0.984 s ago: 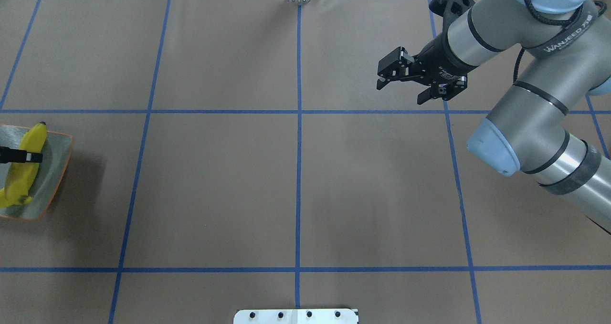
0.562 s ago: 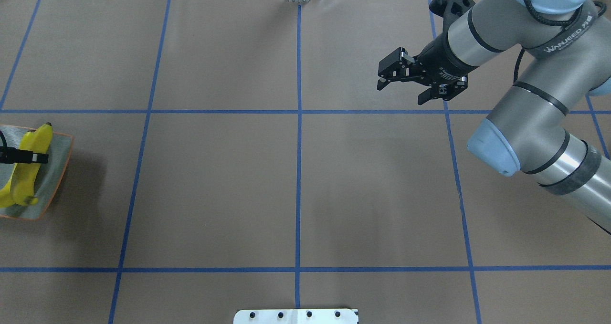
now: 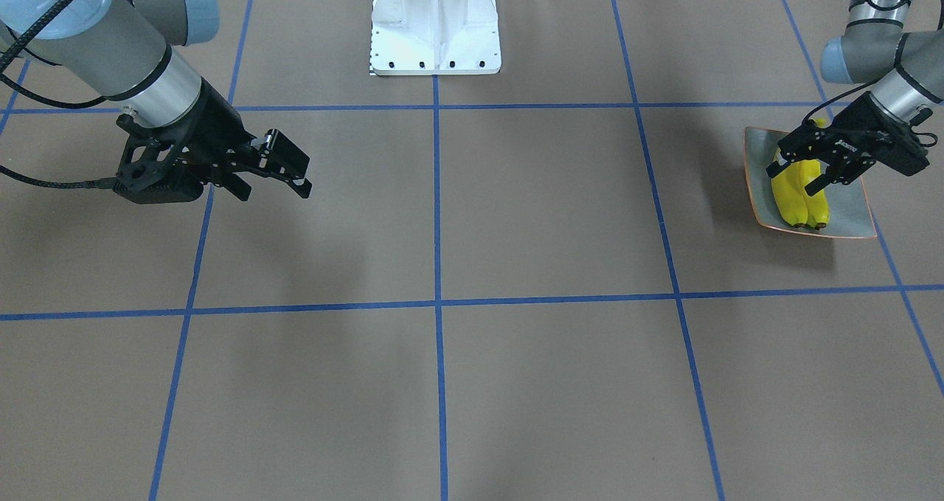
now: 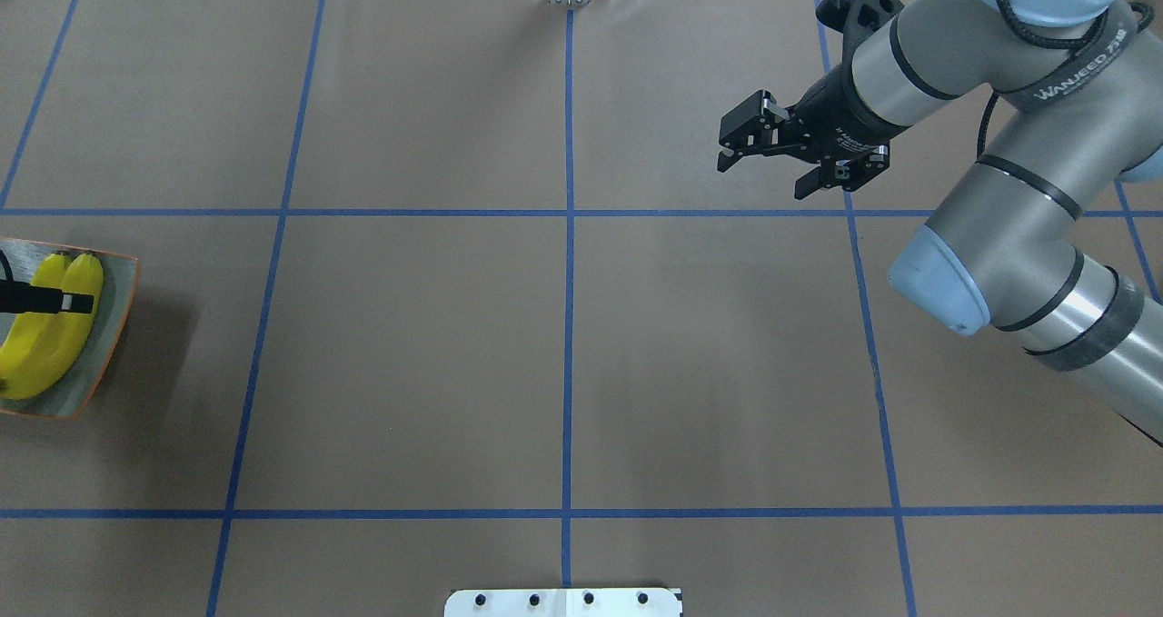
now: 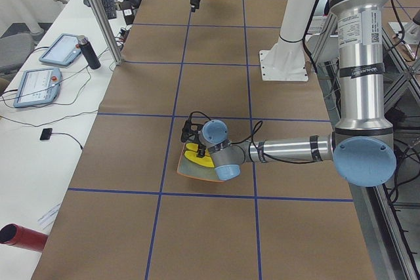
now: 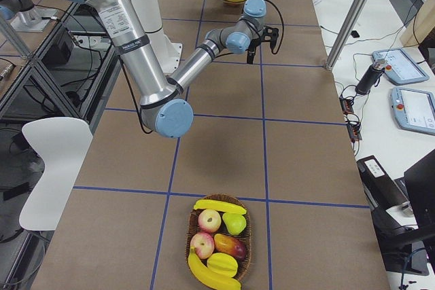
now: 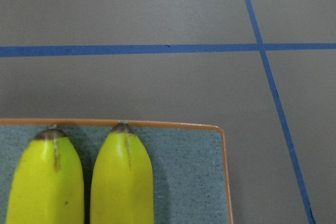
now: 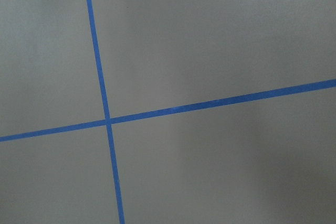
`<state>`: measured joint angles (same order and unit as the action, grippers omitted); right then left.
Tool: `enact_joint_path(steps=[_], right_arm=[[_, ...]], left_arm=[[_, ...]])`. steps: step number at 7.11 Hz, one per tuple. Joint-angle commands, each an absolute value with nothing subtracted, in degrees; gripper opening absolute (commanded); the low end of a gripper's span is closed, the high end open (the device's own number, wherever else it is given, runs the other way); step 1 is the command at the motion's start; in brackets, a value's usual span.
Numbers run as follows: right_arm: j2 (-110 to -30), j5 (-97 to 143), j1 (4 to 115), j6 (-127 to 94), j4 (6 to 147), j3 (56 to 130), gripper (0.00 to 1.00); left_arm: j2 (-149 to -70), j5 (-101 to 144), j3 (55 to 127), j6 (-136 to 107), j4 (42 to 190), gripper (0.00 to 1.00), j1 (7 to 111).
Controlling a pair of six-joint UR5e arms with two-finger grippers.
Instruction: Transfer all bananas from basket to plate
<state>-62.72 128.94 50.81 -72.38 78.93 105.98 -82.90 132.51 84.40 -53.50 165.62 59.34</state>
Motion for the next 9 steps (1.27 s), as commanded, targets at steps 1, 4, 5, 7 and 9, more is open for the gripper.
enact_joint_path(steps=[1,4,5,7,9], right_arm=[[-62.8,128.9,51.1,-72.1,78.9,106.3,0.99],[-67.8,129.8,55.5,-62.7,79.4,106.2,0.99],[-70.3,129.8,57.3,-57.4,79.5,105.9,0.99],[-73.0,129.7,59.1,-51.7,79.6,105.3,0.99],[-77.1,129.7,62.0,-45.7,79.5,105.4,0.99]], left_arm=[[-84.0,135.4,84.8,-53.3,163.6,1.0,60.0],[-94.2,143.3,85.3,-53.2,151.5,1.0,67.0],[-96.7,142.8,85.3,-50.7,147.5,1.0,67.3],[-101.0,139.9,86.0,-38.3,136.0,1.0,70.8],[-108.3,134.3,86.3,-25.0,118.1,1.0,71.9]])
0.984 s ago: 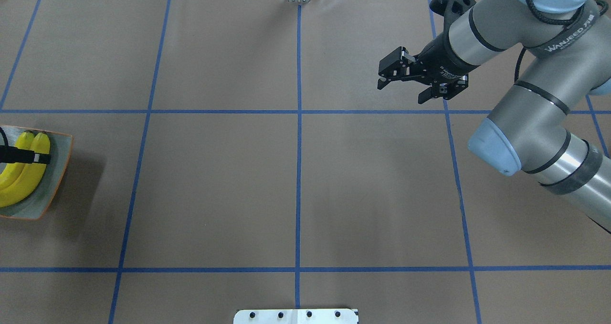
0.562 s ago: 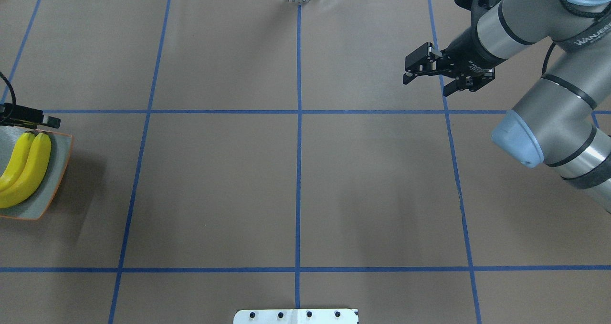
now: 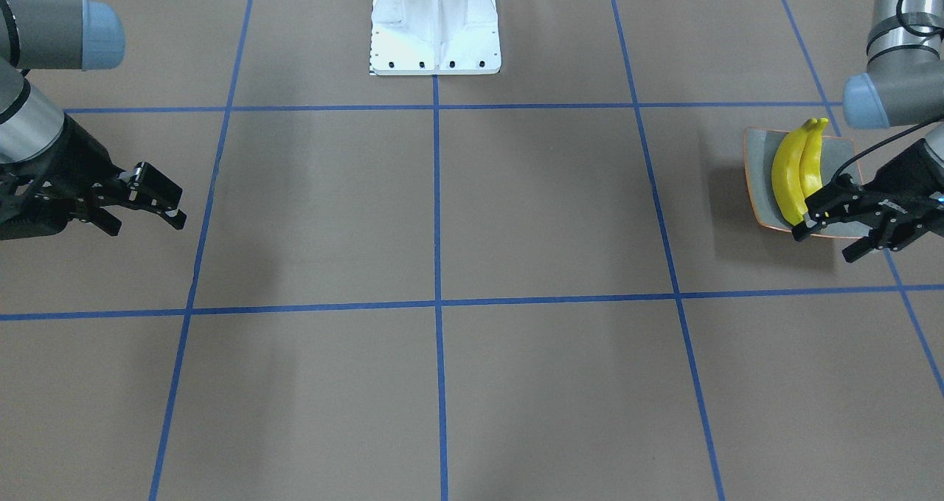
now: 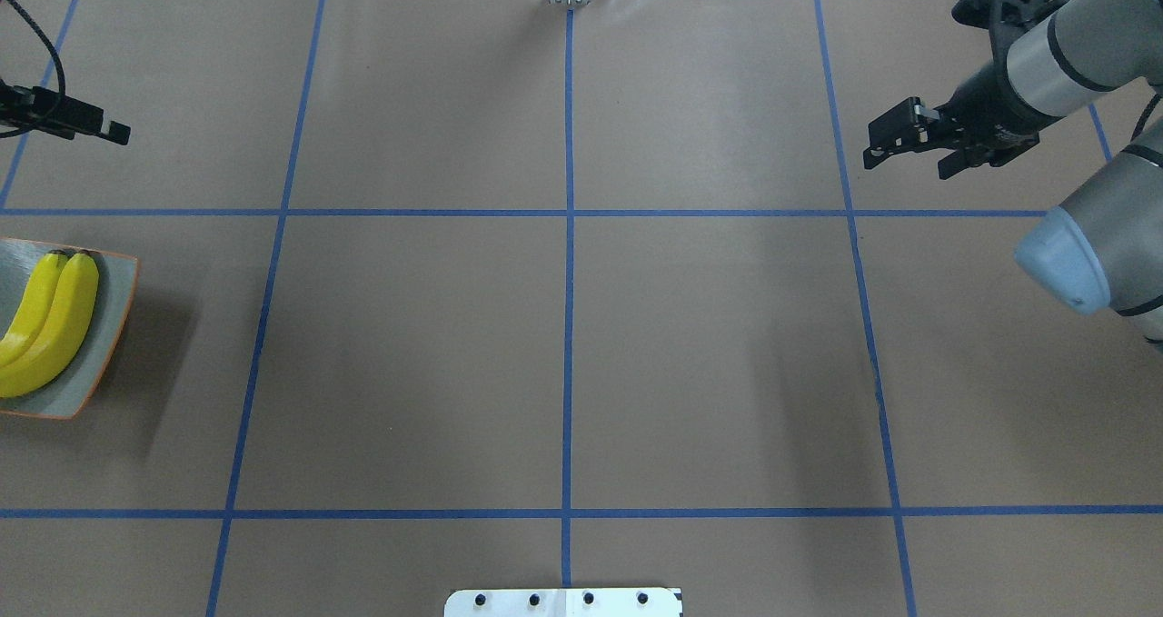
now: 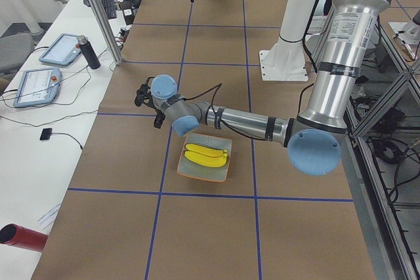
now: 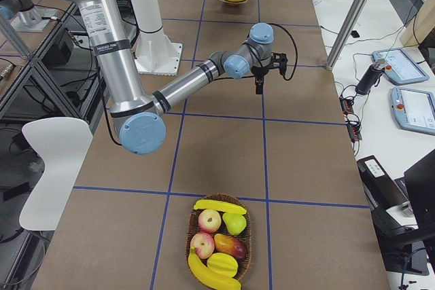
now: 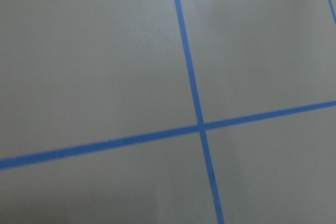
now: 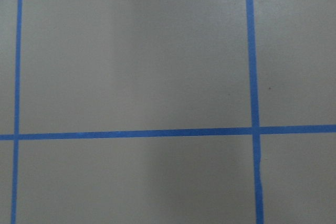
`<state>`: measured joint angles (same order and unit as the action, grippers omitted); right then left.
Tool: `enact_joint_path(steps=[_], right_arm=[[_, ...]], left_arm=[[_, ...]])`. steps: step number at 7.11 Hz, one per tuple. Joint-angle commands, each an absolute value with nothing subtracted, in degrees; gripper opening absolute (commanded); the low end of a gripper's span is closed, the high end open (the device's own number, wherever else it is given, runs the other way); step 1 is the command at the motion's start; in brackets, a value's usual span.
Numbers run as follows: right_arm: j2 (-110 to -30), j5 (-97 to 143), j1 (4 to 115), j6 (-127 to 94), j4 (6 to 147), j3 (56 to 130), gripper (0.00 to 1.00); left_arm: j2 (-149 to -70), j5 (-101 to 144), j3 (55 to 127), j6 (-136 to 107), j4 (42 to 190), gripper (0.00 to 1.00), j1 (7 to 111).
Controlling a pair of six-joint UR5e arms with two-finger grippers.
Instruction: Transfer all bananas from basket to plate
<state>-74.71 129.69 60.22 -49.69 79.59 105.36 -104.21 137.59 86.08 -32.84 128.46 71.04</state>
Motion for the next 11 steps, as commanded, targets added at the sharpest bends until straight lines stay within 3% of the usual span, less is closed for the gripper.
enact_joint_path(steps=[1,5,8,11], right_arm=[[-79.9,129.7,63.9,-40.8,79.5,105.4,0.99],[-88.8,129.1,73.6,-20.0,79.5,102.1,0.99],[-93.4,128.1,83.8,-10.8,79.8,97.4,0.99],[-91.7,113.6,88.9,-17.2,79.4,88.3,0.99]], left_arm=[[-110.0,131.4,87.0,-20.5,111.9,1.0,72.1],[-120.7,130.0,87.4,-18.8,94.3,1.0,71.3],[-120.7,126.0,89.4,-19.8,94.3,1.0,65.9],[-120.8,126.0,91.5,-23.1,94.4,1.0,64.2]])
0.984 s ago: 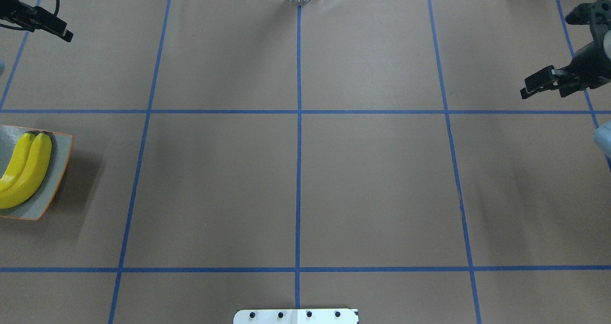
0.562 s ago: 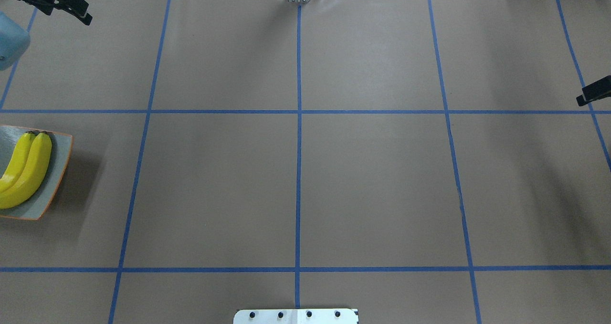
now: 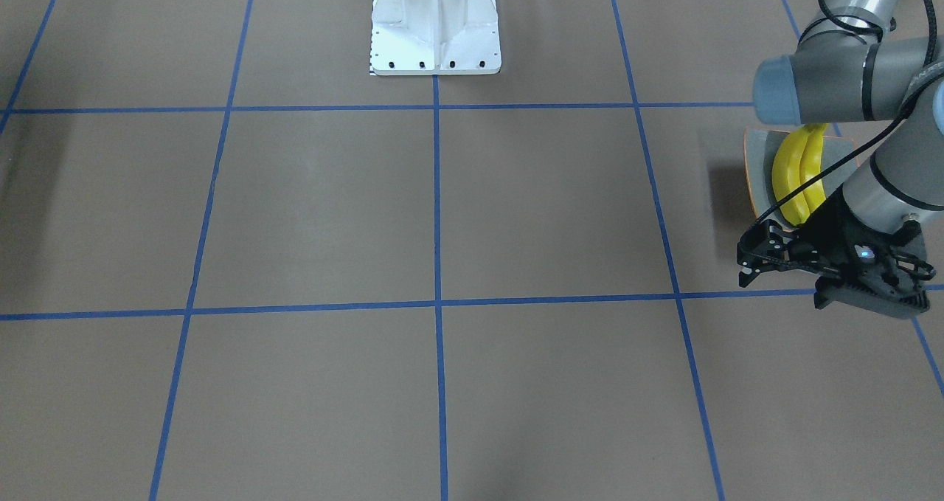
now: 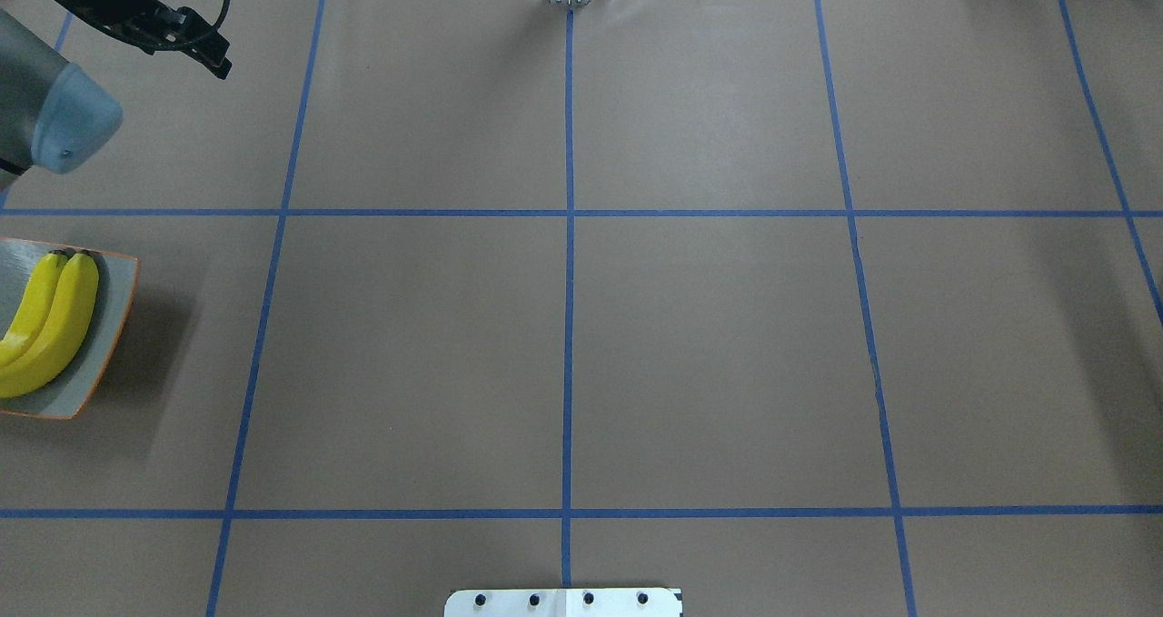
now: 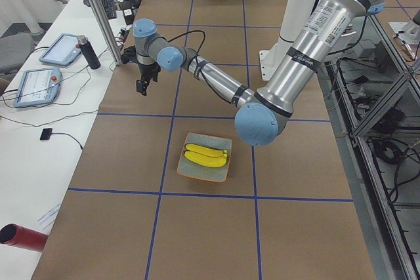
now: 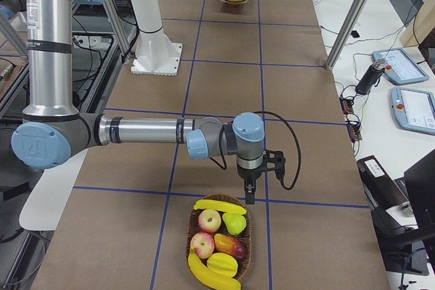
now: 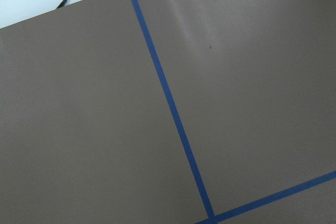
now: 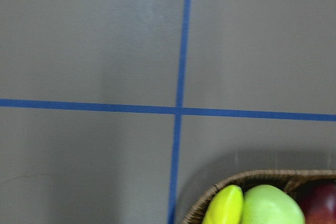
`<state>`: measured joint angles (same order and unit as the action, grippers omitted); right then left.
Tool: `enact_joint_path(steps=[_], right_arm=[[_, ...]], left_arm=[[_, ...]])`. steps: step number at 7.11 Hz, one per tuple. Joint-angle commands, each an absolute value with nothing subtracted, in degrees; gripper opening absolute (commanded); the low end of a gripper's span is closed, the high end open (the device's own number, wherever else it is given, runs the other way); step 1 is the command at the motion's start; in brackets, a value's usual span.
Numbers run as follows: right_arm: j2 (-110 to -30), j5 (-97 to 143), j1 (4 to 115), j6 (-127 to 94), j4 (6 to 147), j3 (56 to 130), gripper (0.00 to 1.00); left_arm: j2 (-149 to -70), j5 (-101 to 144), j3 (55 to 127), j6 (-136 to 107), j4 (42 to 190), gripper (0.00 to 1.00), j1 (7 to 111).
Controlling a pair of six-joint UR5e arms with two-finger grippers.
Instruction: Transfer all bananas from basket to plate
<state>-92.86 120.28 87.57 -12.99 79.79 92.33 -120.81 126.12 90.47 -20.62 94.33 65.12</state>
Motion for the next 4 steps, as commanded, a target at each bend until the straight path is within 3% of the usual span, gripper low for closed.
enact_joint_path(steps=[1,4], right_arm=[[-90.1,111.0,89.6,-18.2,79.3,84.7,0.99],[-84.4,106.5,91.7,-19.8,75.2,71.9,0.99]], left_arm=[[-121.0,126.1,92.0,-24.2,94.4,1.0,63.4],[-121.2,126.0,92.5,-24.9,94.5,1.0,62.8]])
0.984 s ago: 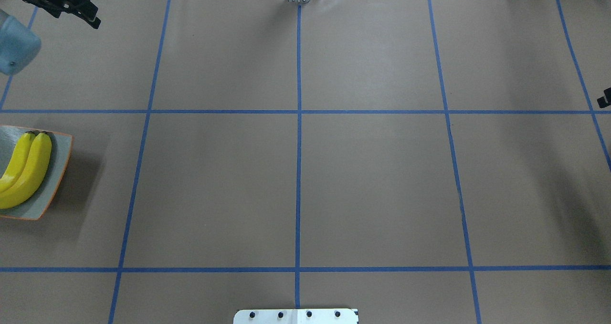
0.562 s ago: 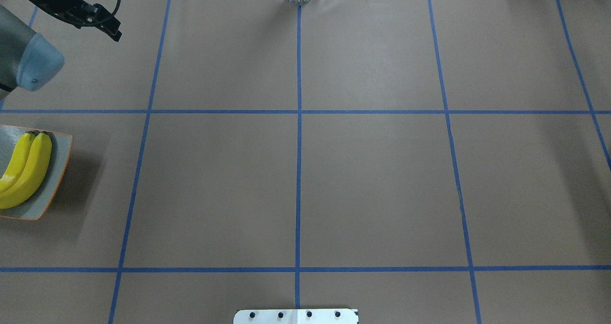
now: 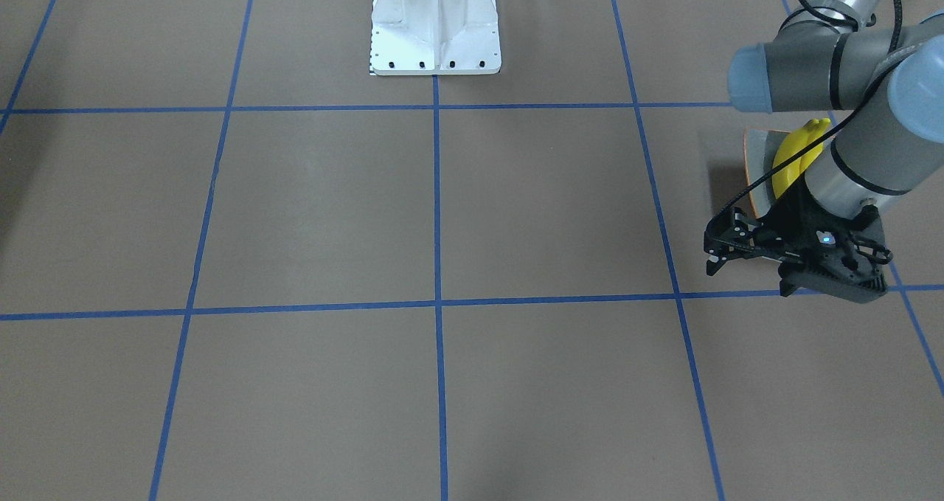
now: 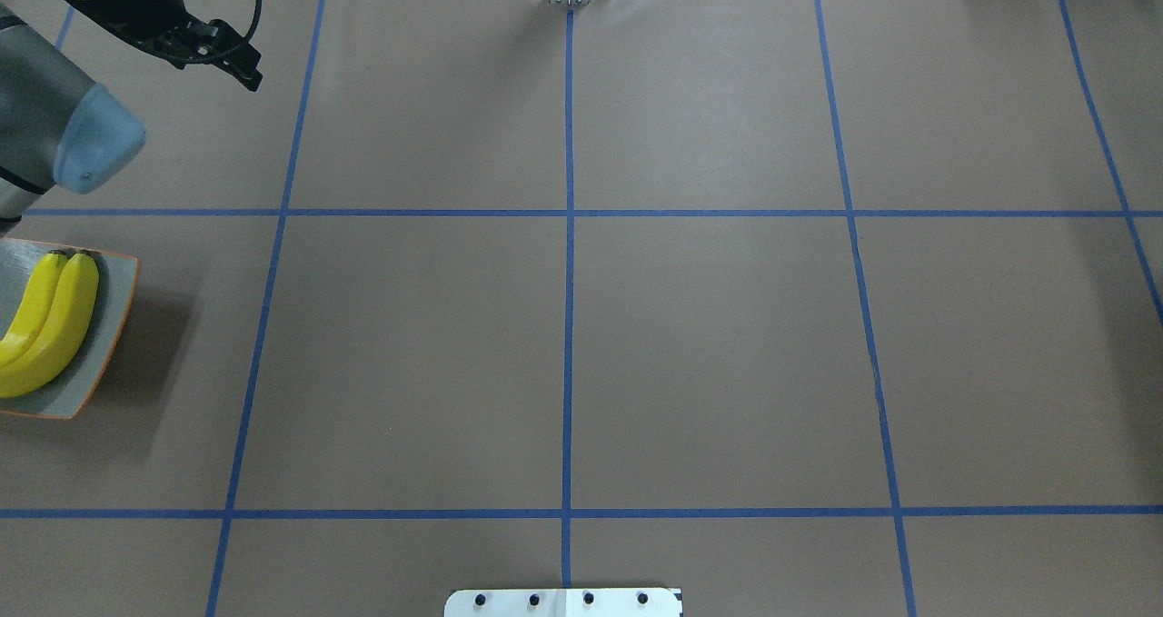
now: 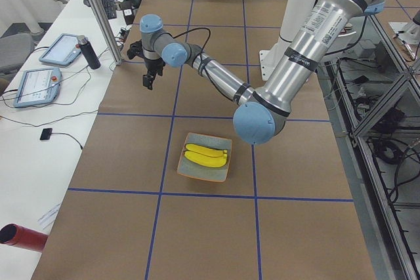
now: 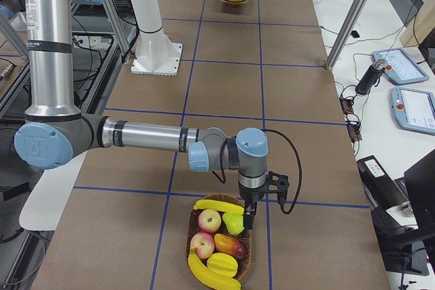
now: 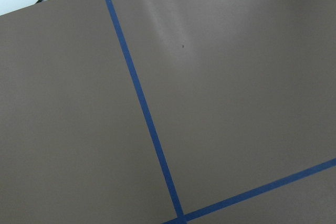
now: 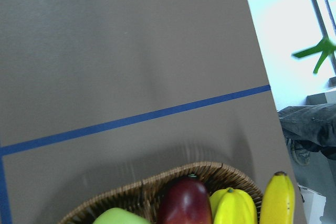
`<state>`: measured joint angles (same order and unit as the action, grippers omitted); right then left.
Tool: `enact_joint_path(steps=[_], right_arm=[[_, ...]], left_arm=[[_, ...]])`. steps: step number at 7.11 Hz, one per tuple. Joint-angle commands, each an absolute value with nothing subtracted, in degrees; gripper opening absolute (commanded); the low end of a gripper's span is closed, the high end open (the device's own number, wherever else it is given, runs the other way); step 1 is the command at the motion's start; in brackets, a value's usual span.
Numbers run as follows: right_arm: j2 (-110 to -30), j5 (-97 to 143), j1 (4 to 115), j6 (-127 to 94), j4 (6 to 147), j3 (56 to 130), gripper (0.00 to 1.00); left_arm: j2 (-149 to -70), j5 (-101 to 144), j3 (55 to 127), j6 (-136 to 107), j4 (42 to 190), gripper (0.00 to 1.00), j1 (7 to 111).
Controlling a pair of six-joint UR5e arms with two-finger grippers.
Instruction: Transfer all bananas from basket to plate
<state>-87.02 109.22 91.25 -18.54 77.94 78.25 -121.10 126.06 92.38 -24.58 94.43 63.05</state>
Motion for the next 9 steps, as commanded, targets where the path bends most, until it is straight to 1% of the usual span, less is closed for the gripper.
enact_joint_path(steps=[1,2,6,9], right_arm=[[-83.5,104.2,91.7,-24.3,69.5,66.5,0.99],[-83.4,103.8,91.6,-24.4,67.2,63.5,0.99],[-83.6,103.6,91.3,-24.5,65.2,59.0,0.99],[-83.7,103.2,91.2,-24.6,63.4,57.5,0.99]], left_arm=[[-122.2,125.9,92.5,-26.4,94.4,1.0,62.1],[-122.5,125.9,92.5,-27.0,94.5,1.0,61.5],[-123.0,125.1,92.2,-27.1,94.4,1.0,60.3],[-122.8,125.0,92.3,-27.1,94.4,1.0,59.5]])
